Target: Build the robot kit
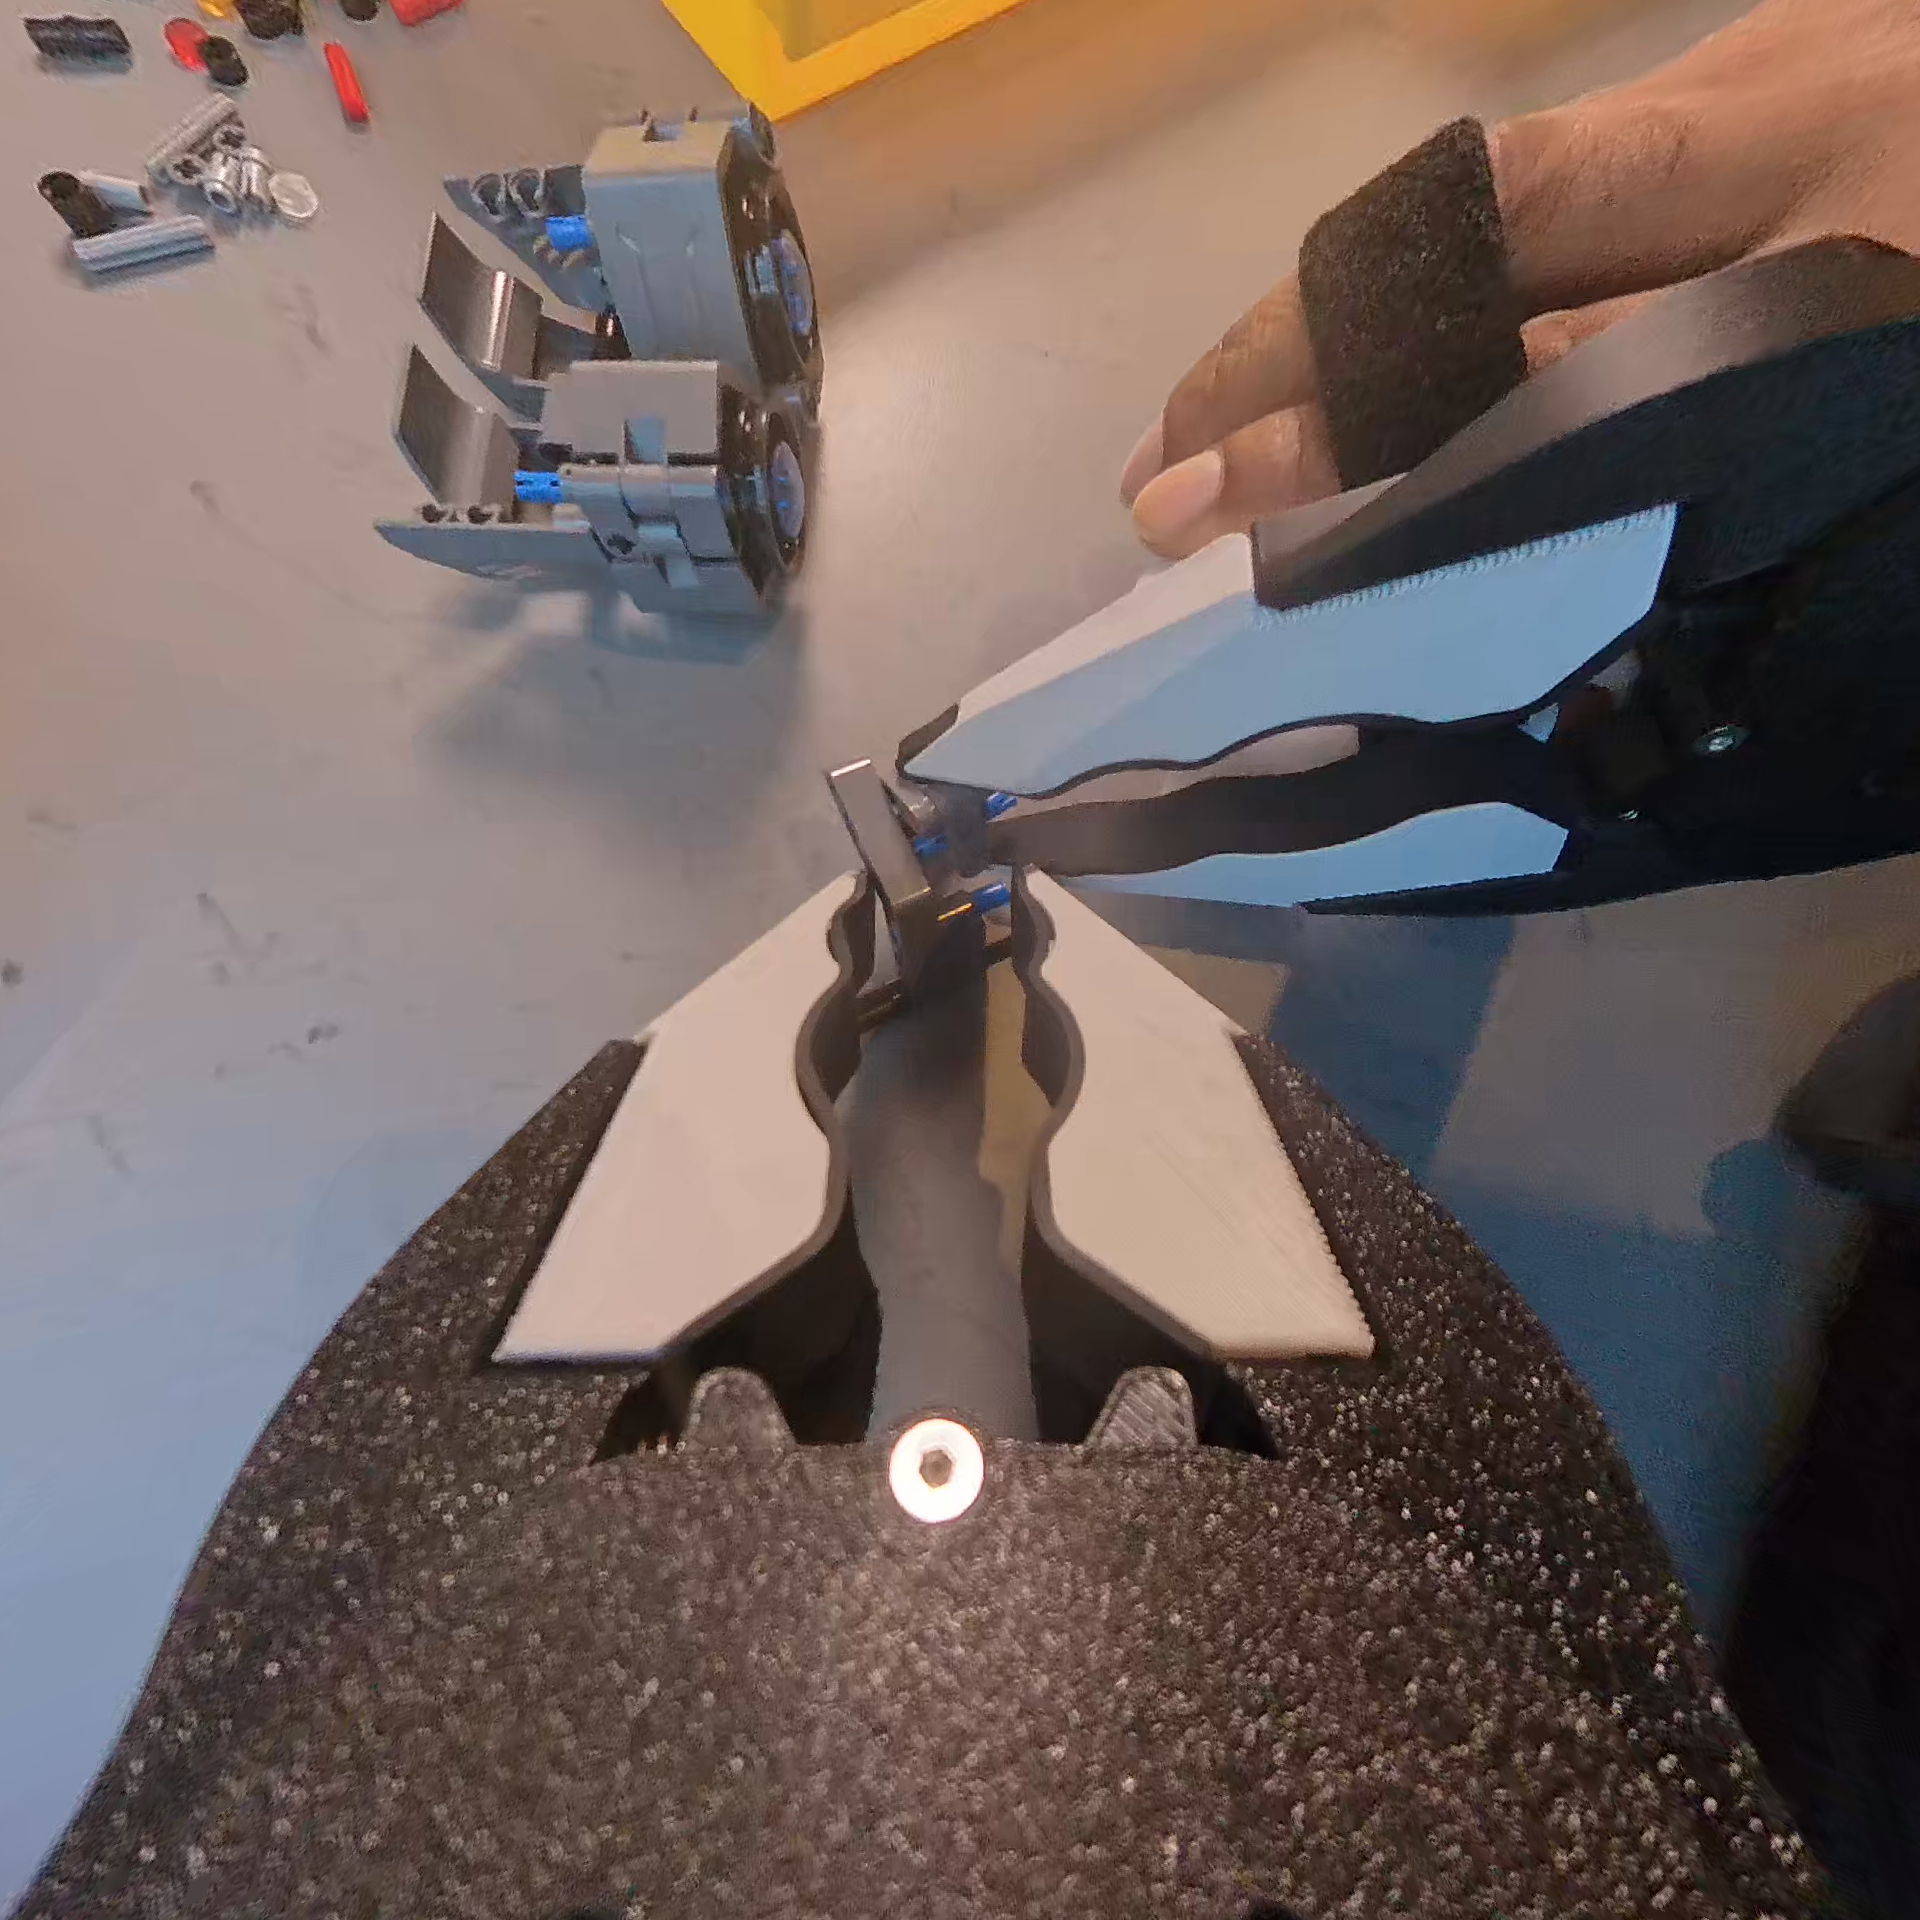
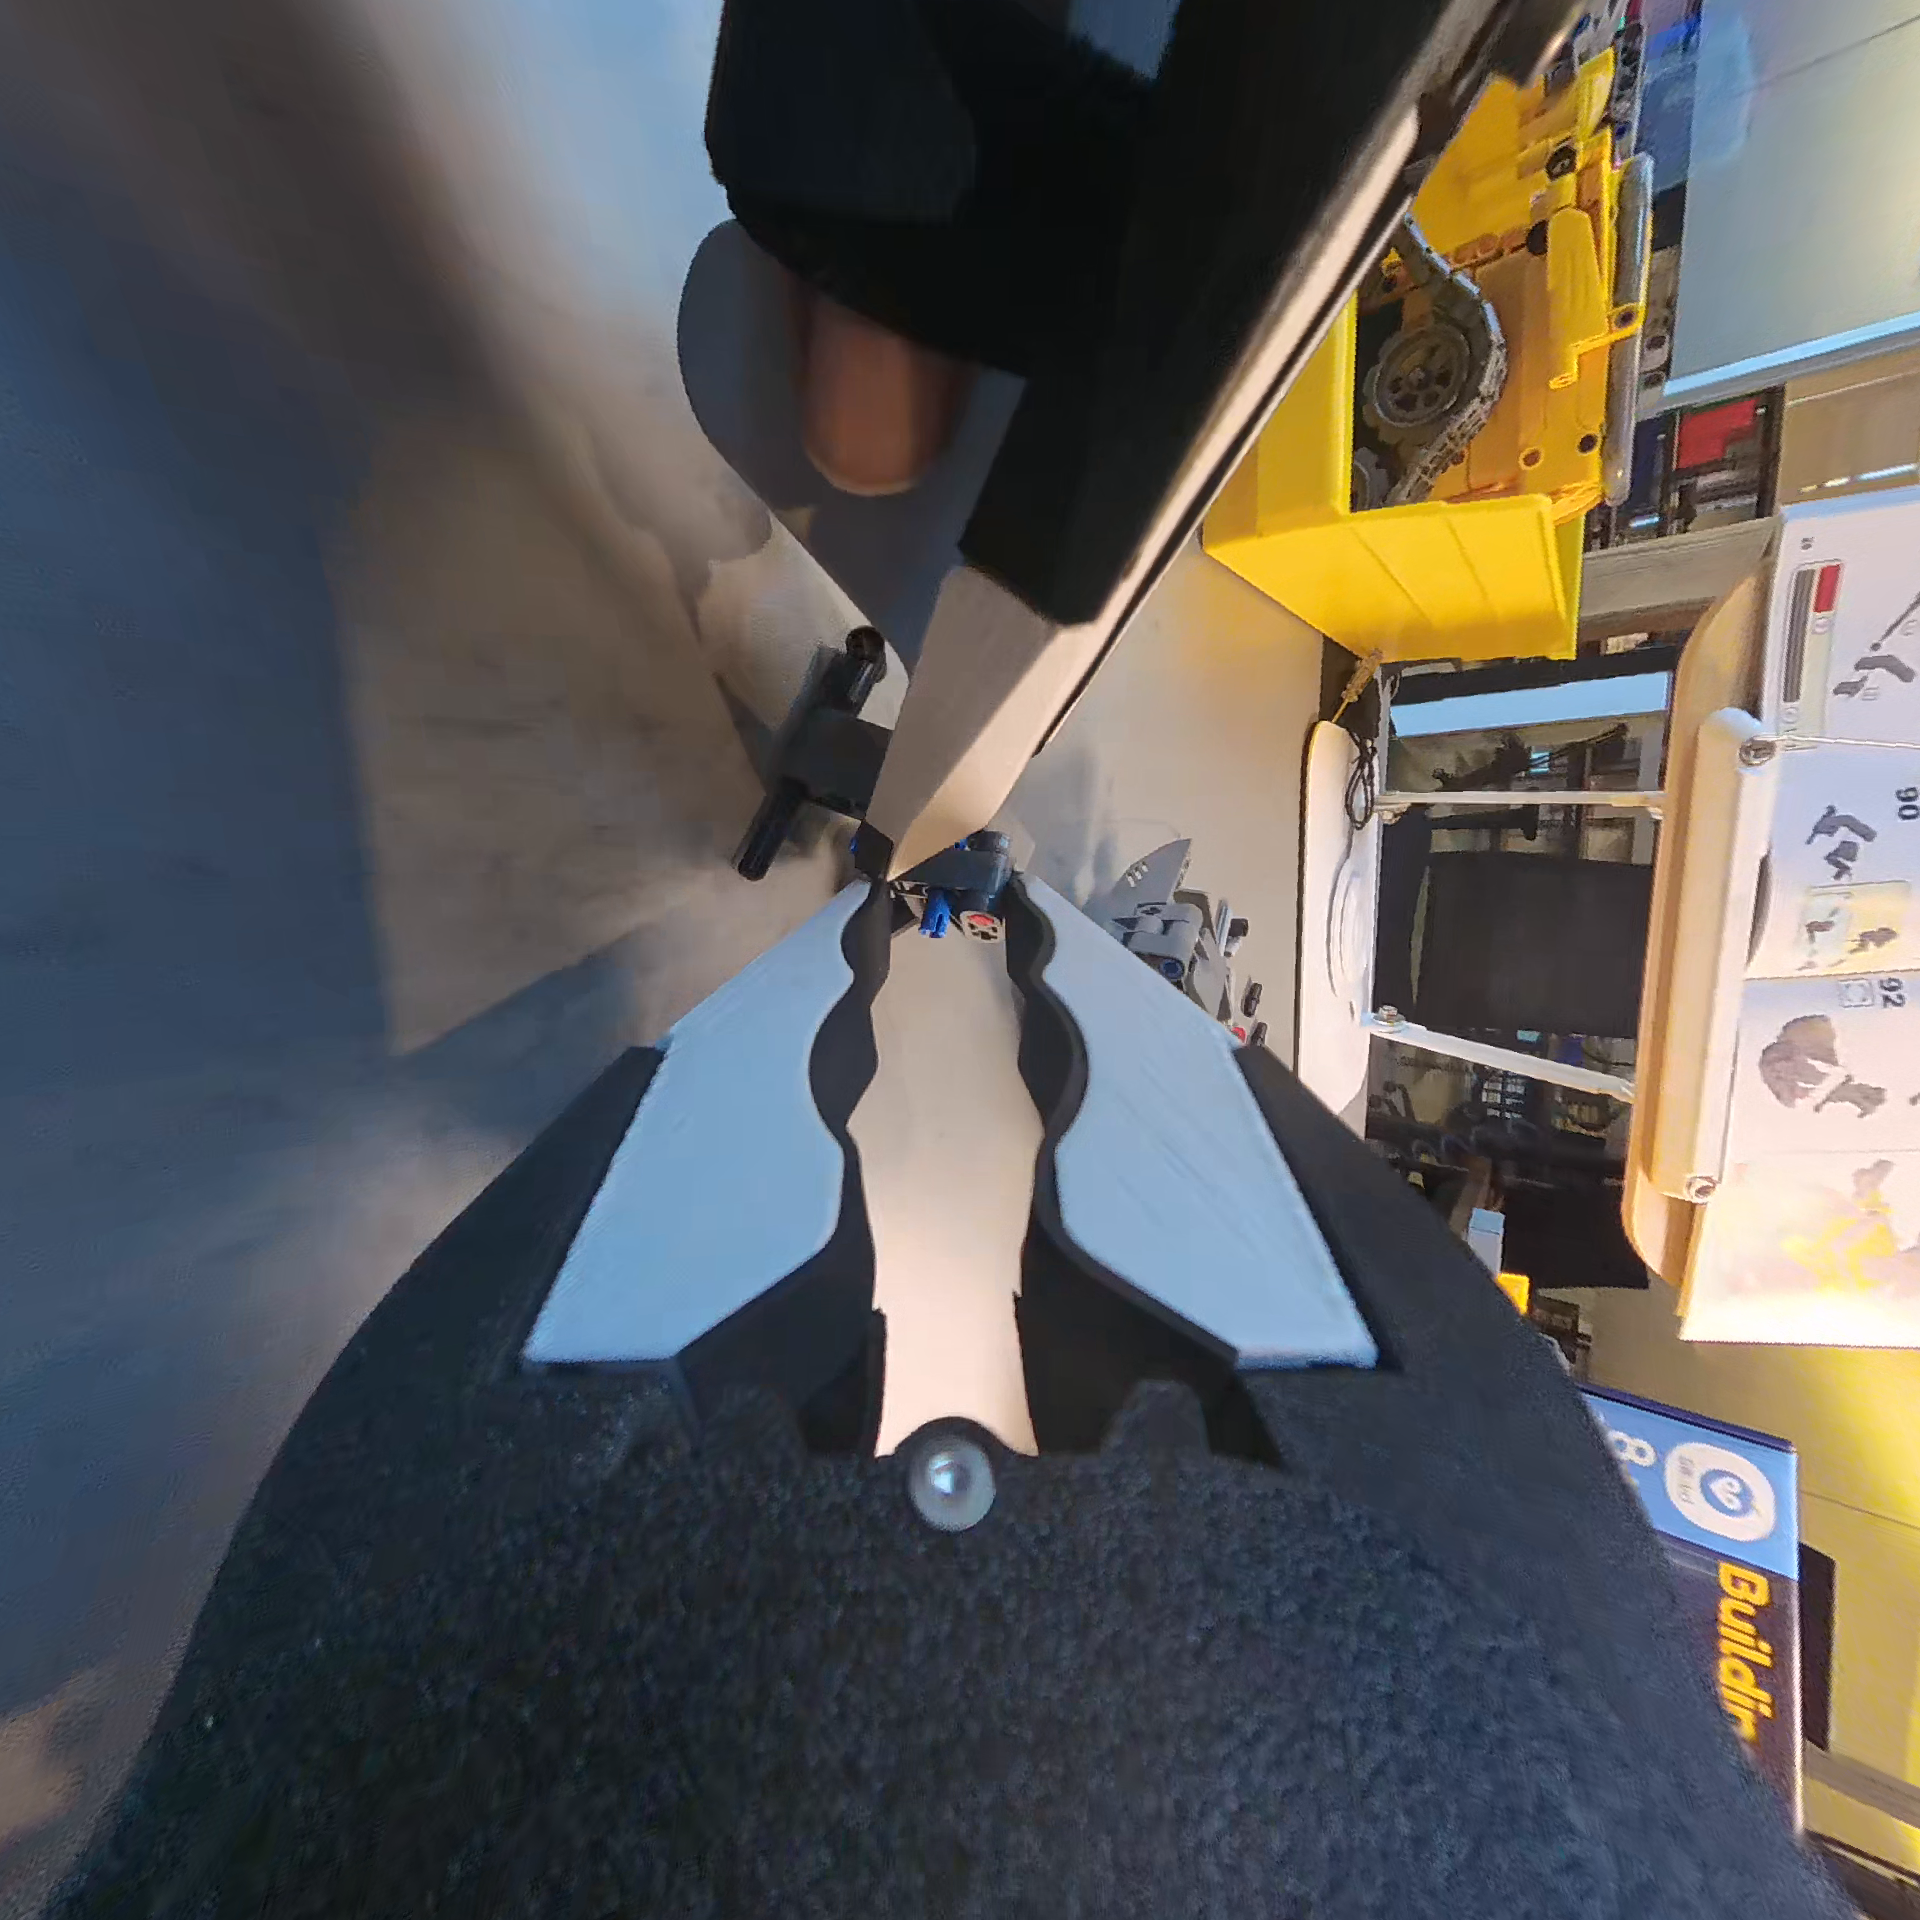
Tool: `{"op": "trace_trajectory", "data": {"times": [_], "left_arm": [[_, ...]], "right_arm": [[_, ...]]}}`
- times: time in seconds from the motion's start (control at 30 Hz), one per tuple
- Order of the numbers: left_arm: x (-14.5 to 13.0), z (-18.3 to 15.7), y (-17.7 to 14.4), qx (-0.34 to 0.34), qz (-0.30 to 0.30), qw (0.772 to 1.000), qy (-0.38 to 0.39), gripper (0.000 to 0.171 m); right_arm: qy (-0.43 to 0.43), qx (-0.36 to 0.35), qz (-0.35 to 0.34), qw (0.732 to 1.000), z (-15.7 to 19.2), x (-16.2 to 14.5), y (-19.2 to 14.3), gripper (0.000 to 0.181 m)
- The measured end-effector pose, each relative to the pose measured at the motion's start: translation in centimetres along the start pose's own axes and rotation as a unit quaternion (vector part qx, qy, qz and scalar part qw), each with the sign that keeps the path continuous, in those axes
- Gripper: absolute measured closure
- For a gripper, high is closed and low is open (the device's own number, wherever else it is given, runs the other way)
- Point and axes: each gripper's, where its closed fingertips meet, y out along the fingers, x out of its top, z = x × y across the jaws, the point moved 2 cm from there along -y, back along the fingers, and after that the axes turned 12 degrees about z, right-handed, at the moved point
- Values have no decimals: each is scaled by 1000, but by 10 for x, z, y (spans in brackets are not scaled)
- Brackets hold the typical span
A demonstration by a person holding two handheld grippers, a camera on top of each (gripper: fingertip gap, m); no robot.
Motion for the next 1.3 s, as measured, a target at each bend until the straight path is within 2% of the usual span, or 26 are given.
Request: {"op": "trace_trajectory", "data": {"times": [0.57, 0.7, 0.8, 1.03, 1.1, 1.2, 1.3], "left_arm": [[0, 8, 1, -25, -12, 999, -45, 155], [2, 6, -1, -67, -39, 995, -66, 139], [1, 9, 0, -54, -52, 995, -69, 147], [0, 8, 3, -39, -61, 996, -42, 150], [-2, 2, 7, -49, -52, 997, -28, 157], [-2, 3, 5, -29, -53, 998, -4, 162], [-4, 2, 6, -47, -52, 998, -6, 162]], "right_arm": [[16, -76, 1, 997, 2, 6, 3, 162], [20, -79, 0, 997, 1, 7, 5, 161], [13, -88, -12, 996, 2, 7, 5, 161], [-9, -98, -29, 995, 4, 6, 4, 159], [-13, -74, -55, 996, 10, 13, 1, 159], [-2, -62, -58, 996, 11, 12, 1, 159], [-3, -40, -77, 996, 13, 11, 0, 161]]}}
